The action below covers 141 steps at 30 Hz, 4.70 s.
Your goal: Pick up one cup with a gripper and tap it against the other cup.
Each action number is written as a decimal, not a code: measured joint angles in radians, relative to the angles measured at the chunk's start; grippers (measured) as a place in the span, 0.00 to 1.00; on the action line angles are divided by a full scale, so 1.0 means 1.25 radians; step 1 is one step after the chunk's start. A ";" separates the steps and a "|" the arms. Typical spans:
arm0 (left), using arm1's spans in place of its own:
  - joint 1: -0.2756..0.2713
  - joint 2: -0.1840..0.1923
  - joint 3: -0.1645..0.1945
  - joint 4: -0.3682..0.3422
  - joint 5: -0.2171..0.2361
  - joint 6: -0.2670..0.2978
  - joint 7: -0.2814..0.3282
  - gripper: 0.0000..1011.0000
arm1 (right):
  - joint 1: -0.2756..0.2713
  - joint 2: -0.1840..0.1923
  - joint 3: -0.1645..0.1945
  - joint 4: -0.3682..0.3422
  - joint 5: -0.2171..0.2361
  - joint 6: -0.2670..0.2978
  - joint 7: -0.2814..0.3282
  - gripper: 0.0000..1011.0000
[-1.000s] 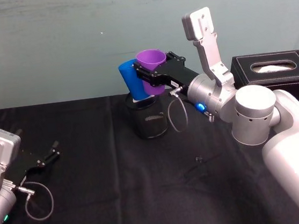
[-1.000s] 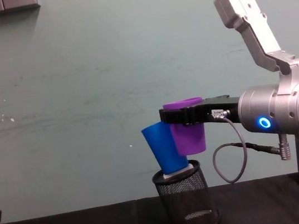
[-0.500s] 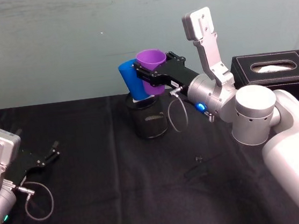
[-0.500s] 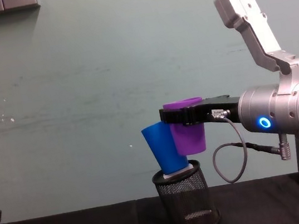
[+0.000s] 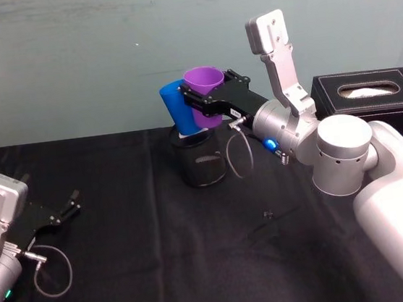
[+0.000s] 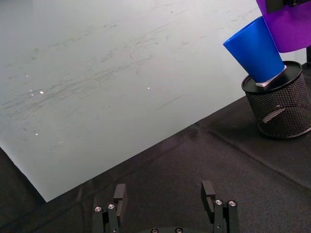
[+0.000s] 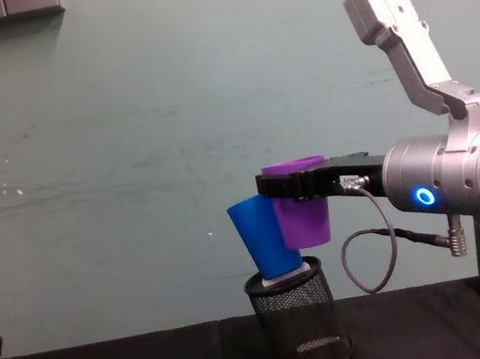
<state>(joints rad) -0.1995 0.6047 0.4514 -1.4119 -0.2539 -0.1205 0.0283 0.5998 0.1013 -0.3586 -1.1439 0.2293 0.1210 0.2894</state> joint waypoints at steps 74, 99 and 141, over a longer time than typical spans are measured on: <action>0.000 0.000 0.000 0.000 0.000 0.000 0.000 0.99 | 0.000 0.000 0.000 0.000 0.000 0.000 0.000 0.73; 0.000 0.000 0.000 0.000 0.000 0.000 0.000 0.99 | 0.000 0.000 0.000 0.000 0.000 0.000 0.000 0.73; 0.000 0.000 0.000 0.000 0.000 0.000 0.000 0.99 | 0.000 0.000 0.000 0.000 0.000 0.000 0.000 0.73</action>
<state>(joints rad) -0.1995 0.6047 0.4514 -1.4120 -0.2539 -0.1205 0.0283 0.5998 0.1013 -0.3586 -1.1438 0.2292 0.1210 0.2895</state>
